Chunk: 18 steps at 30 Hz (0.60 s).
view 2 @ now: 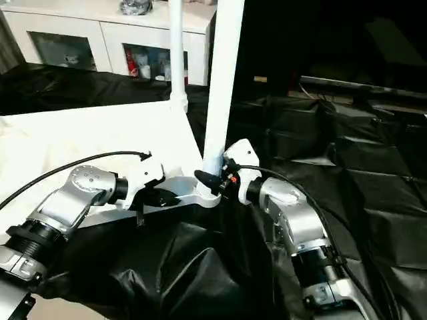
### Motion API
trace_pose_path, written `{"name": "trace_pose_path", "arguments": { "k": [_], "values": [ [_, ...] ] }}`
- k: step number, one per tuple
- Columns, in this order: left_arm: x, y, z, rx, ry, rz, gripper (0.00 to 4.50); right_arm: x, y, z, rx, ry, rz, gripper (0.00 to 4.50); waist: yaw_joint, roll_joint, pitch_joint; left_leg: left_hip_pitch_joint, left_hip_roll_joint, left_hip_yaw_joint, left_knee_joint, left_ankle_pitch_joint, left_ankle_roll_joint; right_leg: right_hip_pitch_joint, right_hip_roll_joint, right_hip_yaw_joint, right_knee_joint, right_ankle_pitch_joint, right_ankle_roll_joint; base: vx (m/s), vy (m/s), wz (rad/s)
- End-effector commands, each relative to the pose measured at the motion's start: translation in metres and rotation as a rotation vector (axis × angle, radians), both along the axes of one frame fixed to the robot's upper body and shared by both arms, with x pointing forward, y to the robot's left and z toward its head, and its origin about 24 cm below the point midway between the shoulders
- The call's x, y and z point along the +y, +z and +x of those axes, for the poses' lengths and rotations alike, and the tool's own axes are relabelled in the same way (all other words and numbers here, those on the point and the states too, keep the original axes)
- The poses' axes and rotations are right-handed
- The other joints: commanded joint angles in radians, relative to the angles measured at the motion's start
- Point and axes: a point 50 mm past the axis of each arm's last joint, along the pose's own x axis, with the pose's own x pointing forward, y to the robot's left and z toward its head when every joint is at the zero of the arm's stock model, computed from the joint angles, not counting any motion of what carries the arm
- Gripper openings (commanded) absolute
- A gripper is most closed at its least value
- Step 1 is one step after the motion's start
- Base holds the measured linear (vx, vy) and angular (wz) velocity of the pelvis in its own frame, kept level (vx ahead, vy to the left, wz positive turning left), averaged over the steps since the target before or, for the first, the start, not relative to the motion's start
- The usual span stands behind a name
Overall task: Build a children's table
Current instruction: Insert table leg to table base
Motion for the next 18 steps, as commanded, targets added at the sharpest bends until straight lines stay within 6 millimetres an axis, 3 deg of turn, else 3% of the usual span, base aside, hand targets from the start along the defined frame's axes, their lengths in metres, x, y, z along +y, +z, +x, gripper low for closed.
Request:
{"name": "trace_pose_path", "arguments": {
  "k": [1,5,8,9,18],
  "values": [
    [-0.014,0.016,0.000,-0.079,-0.070,-0.060,0.00,0.009,-0.039,-0.020,0.179,0.112,-0.058,1.87,-0.004,0.009,-0.056,0.028,0.073,-0.039,-0.106,-0.361,-0.033,0.026,-0.095,0.047,-0.086,-0.433,-0.198,0.000,0.000,0.00],
    [-0.014,0.018,-0.010,-0.073,-0.158,-0.085,0.00,0.006,-0.040,-0.022,0.182,0.193,-0.069,1.87,-0.008,0.011,-0.042,0.024,0.074,-0.042,-0.112,-0.379,-0.026,0.024,-0.095,0.048,-0.088,-0.435,-0.199,0.000,0.000,0.00],
    [-0.015,0.020,-0.014,-0.065,-0.196,-0.089,0.00,0.005,-0.040,-0.021,0.184,0.232,-0.074,1.87,-0.009,0.014,-0.039,0.027,0.072,-0.041,-0.113,-0.380,-0.020,0.024,-0.094,0.048,-0.088,-0.430,-0.206,0.000,0.000,0.00],
    [-0.015,0.022,-0.016,-0.064,-0.214,-0.089,0.00,0.004,-0.040,-0.021,0.179,0.255,-0.085,1.87,-0.010,0.010,-0.037,0.027,0.072,-0.040,-0.114,-0.378,-0.017,0.024,-0.092,0.049,-0.089,-0.426,-0.205,0.000,0.000,0.00],
    [-0.015,0.029,-0.012,-0.106,-0.190,-0.052,0.00,0.001,-0.037,-0.019,0.151,0.293,-0.099,1.87,-0.007,0.010,-0.039,0.029,0.073,-0.033,-0.113,-0.291,0.012,0.033,-0.089,0.049,-0.082,-0.348,-0.239,0.000,0.000,0.00]
  ]
}}
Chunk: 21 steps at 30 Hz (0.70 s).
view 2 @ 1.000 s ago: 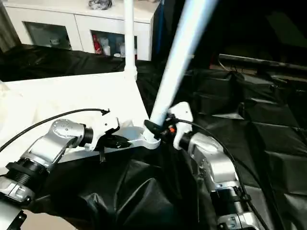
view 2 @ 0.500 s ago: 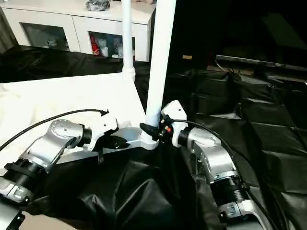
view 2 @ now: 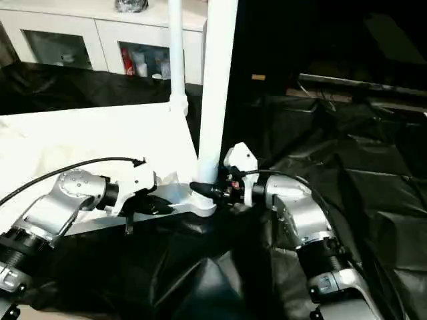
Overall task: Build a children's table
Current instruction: Insert table leg to table base
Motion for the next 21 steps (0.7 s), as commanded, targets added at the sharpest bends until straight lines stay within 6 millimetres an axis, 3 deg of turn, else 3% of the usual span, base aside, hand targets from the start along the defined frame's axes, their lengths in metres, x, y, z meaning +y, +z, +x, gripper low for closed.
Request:
{"name": "trace_pose_path", "arguments": {
  "k": [1,4,8,9,14,15,17,19,21],
  "values": [
    [-0.025,0.024,0.004,-0.112,-0.072,-0.063,0.00,0.006,-0.040,-0.015,0.159,0.011,-0.099,1.87,-0.003,0.011,-0.043,0.021,0.074,-0.035,-0.097,-0.300,0.007,0.031,-0.090,0.049,-0.080,-0.356,-0.232,0.000,0.000,0.00],
    [-0.029,0.026,0.014,-0.142,0.045,-0.063,0.00,0.007,-0.041,-0.002,0.144,-0.170,-0.076,1.87,-0.006,0.011,-0.038,0.028,0.074,-0.038,-0.098,-0.357,-0.016,0.024,-0.090,0.047,-0.086,-0.434,-0.217,0.000,0.000,0.00],
    [-0.042,0.035,0.022,-0.155,0.164,-0.081,0.00,0.015,-0.044,0.004,0.153,-0.314,-0.079,1.87,-0.013,0.009,-0.033,0.034,0.066,-0.046,-0.095,-0.414,-0.040,0.017,-0.094,0.041,-0.104,-0.585,-0.155,0.000,0.000,0.00],
    [-0.046,0.037,0.024,-0.164,0.193,-0.081,0.00,0.020,-0.044,0.006,0.160,-0.346,-0.071,1.87,-0.019,0.008,-0.031,0.029,0.064,-0.049,-0.097,-0.422,-0.038,0.019,-0.092,0.036,-0.110,-0.617,-0.134,0.000,0.000,0.00],
    [-0.067,0.042,0.030,-0.161,0.301,-0.059,0.00,0.045,-0.045,0.013,0.183,-0.441,-0.070,1.87,-0.027,0.013,-0.032,0.029,0.063,-0.057,-0.097,-0.437,-0.041,0.021,-0.093,0.024,-0.115,-0.608,-0.132,0.000,0.000,0.00],
    [-0.079,0.043,0.032,-0.159,0.353,-0.058,0.00,0.058,-0.046,0.018,0.226,-0.494,-0.067,1.87,-0.028,0.021,-0.034,0.024,0.065,-0.059,-0.100,-0.434,-0.039,0.028,-0.094,0.022,-0.112,-0.575,-0.136,0.000,0.000,0.00],
    [-0.093,0.044,0.035,-0.140,0.442,-0.066,0.00,0.070,-0.046,0.025,0.271,-0.574,-0.058,1.87,-0.040,0.017,-0.033,0.024,0.062,-0.058,-0.098,-0.452,-0.040,0.029,-0.091,0.009,-0.114,-0.547,-0.146,0.000,0.000,0.00],
    [-0.094,0.041,0.037,-0.145,0.465,-0.050,0.00,0.073,-0.045,0.026,0.280,-0.592,-0.062,1.87,-0.038,0.019,-0.034,0.032,0.061,-0.055,-0.095,-0.456,-0.029,0.026,-0.098,0.006,-0.123,-0.538,-0.145,0.000,0.000,0.00],
    [-0.093,0.040,0.038,-0.145,0.475,-0.045,0.00,0.074,-0.044,0.027,0.280,-0.595,-0.064,1.87,-0.041,0.019,-0.035,0.023,0.062,-0.057,-0.098,-0.440,-0.021,0.033,-0.099,0.005,-0.119,-0.508,-0.151,0.000,0.000,0.00]
  ]
}}
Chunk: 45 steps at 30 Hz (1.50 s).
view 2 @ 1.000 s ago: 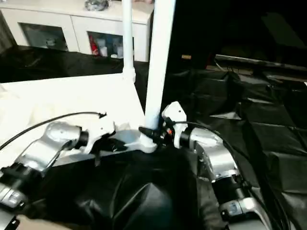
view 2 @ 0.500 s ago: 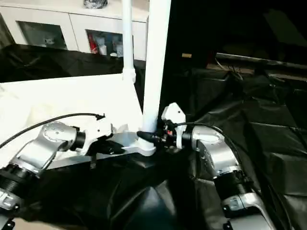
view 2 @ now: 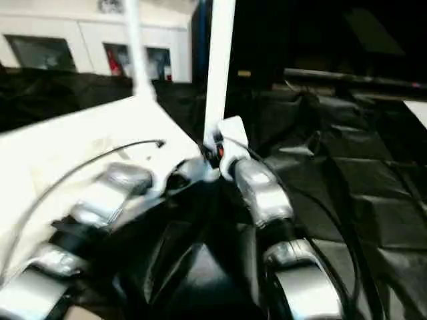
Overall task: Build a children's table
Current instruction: Insert table leg to table base
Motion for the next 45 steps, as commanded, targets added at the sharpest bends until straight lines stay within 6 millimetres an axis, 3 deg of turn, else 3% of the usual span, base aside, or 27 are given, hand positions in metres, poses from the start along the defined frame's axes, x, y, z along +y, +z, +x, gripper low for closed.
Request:
{"name": "trace_pose_path", "arguments": {
  "k": [1,5,12,24,25,28,37,44,45],
  "values": [
    [-0.028,0.034,0.008,-0.134,-0.054,-0.072,0.00,0.035,-0.045,-0.026,0.243,0.115,0.000,1.87,0.001,0.010,-0.052,0.017,0.064,-0.049,-0.099,-0.421,-0.015,0.032,-0.082,0.039,-0.088,-0.463,-0.163,0.000,0.000,0.00],
    [-0.022,0.033,0.010,-0.133,-0.018,-0.038,0.00,0.040,-0.041,-0.023,0.227,0.115,-0.013,1.87,0.005,0.009,-0.054,0.017,0.063,-0.041,-0.096,-0.373,0.004,0.032,-0.085,0.043,-0.084,-0.421,-0.192,0.000,0.000,0.00],
    [-0.017,0.032,0.013,-0.133,0.007,-0.025,0.00,0.043,-0.038,-0.021,0.224,0.104,0.007,1.87,0.002,0.013,-0.051,0.024,0.065,-0.044,-0.096,-0.422,-0.007,0.029,-0.084,0.028,-0.095,-0.489,-0.159,0.000,0.000,0.00],
    [-0.015,0.034,0.014,-0.143,-0.021,-0.033,0.00,0.044,-0.035,-0.020,0.193,0.141,-0.031,1.87,0.001,0.014,-0.053,0.025,0.066,-0.045,-0.096,-0.435,-0.012,0.026,-0.085,0.027,-0.095,-0.493,-0.157,0.000,0.000,0.00],
    [-0.015,0.034,0.014,-0.143,-0.021,-0.033,0.00,0.044,-0.035,-0.020,0.193,0.141,-0.031,2.22,0.001,0.014,-0.053,0.025,0.066,-0.045,-0.096,-0.436,-0.012,0.026,-0.085,0.028,-0.095,-0.492,-0.157,0.000,0.000,0.00],
    [-0.016,0.035,0.013,-0.148,-0.036,-0.039,0.00,0.044,-0.031,-0.017,0.183,0.129,-0.012,2.60,0.000,0.014,-0.054,0.024,0.066,-0.045,-0.096,-0.437,-0.012,0.026,-0.086,0.028,-0.095,-0.491,-0.158,0.000,0.000,0.00],
    [-0.015,0.035,0.010,-0.148,-0.078,-0.051,0.00,0.042,-0.017,-0.010,0.142,0.136,0.039,3.34,0.000,0.018,-0.055,0.024,0.067,-0.045,-0.097,-0.443,-0.013,0.025,-0.088,0.030,-0.095,-0.496,-0.161,0.000,0.000,0.00],
    [-0.016,0.036,0.009,-0.146,-0.099,-0.053,0.00,0.038,-0.010,-0.005,0.123,0.132,0.064,3.95,0.006,0.021,-0.056,0.023,0.073,-0.042,-0.101,-0.417,-0.015,0.024,-0.088,0.037,-0.087,-0.427,-0.192,0.000,0.000,0.00],
    [-0.015,0.036,0.009,-0.146,-0.103,-0.051,0.00,0.037,-0.010,-0.005,0.126,0.135,0.074,3.95,0.009,0.029,-0.060,0.023,0.073,-0.041,-0.102,-0.403,-0.018,0.027,-0.088,0.039,-0.082,-0.393,-0.205,0.000,0.000,0.00]
  ]
}}
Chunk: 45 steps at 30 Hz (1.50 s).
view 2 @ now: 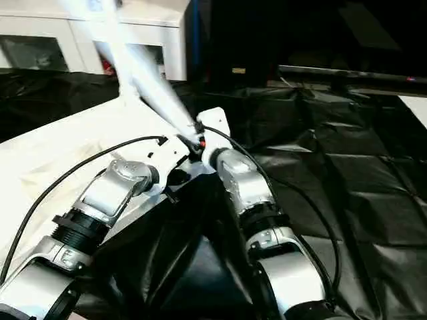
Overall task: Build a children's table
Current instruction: Insert table leg to table base
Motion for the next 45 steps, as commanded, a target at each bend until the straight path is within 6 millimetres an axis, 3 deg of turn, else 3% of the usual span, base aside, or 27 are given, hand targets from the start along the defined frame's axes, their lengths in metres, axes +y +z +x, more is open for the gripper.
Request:
{"name": "trace_pose_path", "arguments": {
  "k": [1,5,9,11,24,26,29,33,37,40,45],
  "values": [
    [-0.018,0.032,0.005,-0.138,-0.093,-0.044,0.00,0.004,-0.027,-0.010,0.139,0.041,0.010,3.73,0.004,0.022,-0.063,0.024,0.067,-0.041,-0.100,-0.403,-0.018,0.030,-0.086,0.054,-0.080,-0.403,-0.189,0.000,0.000,0.00],
    [-0.017,0.033,0.005,-0.138,-0.094,-0.042,0.00,0.001,-0.031,-0.013,0.162,0.078,0.012,3.55,0.013,0.018,-0.064,0.019,0.068,-0.036,-0.101,-0.361,-0.007,0.035,-0.088,0.058,-0.076,-0.355,-0.207,0.000,0.000,0.00],
    [-0.015,0.032,0.006,-0.137,-0.094,-0.041,0.00,-0.002,-0.035,-0.013,0.181,0.083,-0.015,3.12,0.026,0.021,-0.066,0.025,0.070,-0.032,-0.101,-0.337,-0.008,0.033,-0.089,0.060,-0.077,-0.365,-0.209,0.000,0.000,0.00],
    [-0.014,0.032,0.006,-0.136,-0.094,-0.038,0.00,-0.004,-0.038,-0.014,0.199,0.094,-0.034,2.96,0.027,0.019,-0.066,0.019,0.071,-0.033,-0.104,-0.322,-0.009,0.037,-0.088,0.059,-0.073,-0.351,-0.209,0.000,0.000,0.00],
    [-0.008,0.031,0.003,-0.137,-0.125,-0.022,0.00,-0.013,-0.043,-0.011,0.272,0.140,-0.161,1.82,0.018,0.018,-0.061,0.018,0.070,-0.039,-0.106,-0.380,-0.025,0.032,-0.090,0.055,-0.086,-0.470,-0.173,0.000,0.000,0.00],
    [-0.008,0.031,0.002,-0.136,-0.140,-0.021,0.00,-0.016,-0.042,-0.010,0.275,0.160,-0.191,1.67,0.019,0.015,-0.062,0.023,0.070,-0.037,-0.104,-0.387,-0.024,0.027,-0.092,0.057,-0.090,-0.485,-0.169,0.000,0.000,0.00],
    [-0.007,0.031,0.002,-0.142,-0.152,-0.017,0.00,-0.020,-0.032,-0.004,0.233,0.173,-0.221,1.67,0.021,0.014,-0.065,0.018,0.071,-0.035,-0.103,-0.344,-0.015,0.030,-0.094,0.059,-0.087,-0.468,-0.176,0.000,0.000,0.00],
    [-0.005,0.029,0.001,-0.148,-0.162,-0.007,0.00,-0.021,-0.025,0.000,0.213,0.195,-0.207,2.06,0.023,0.010,-0.069,0.016,0.073,-0.030,-0.103,-0.299,-0.005,0.033,-0.093,0.061,-0.081,-0.417,-0.195,0.000,0.000,0.00],
    [-0.004,0.030,0.001,-0.149,-0.163,-0.013,0.00,-0.020,-0.019,0.001,0.194,0.243,-0.210,2.39,0.022,0.004,-0.069,0.015,0.073,-0.028,-0.103,-0.282,0.001,0.035,-0.093,0.060,-0.081,-0.427,-0.198,0.000,0.000,0.00],
    [-0.003,0.028,-0.002,-0.144,-0.171,-0.015,0.00,-0.018,-0.014,0.001,0.173,0.290,-0.197,2.60,0.022,0.007,-0.070,0.012,0.075,-0.030,-0.103,-0.276,0.001,0.038,-0.095,0.060,-0.080,-0.426,-0.196,0.000,0.000,0.00],
    [-0.004,0.027,-0.004,-0.138,-0.184,-0.016,0.00,-0.017,-0.007,0.002,0.138,0.342,-0.183,3.05,0.024,0.003,-0.073,0.012,0.076,-0.026,-0.101,-0.239,0.013,0.037,-0.094,0.061,-0.074,-0.381,-0.215,0.000,0.000,0.00]
  ]
}}
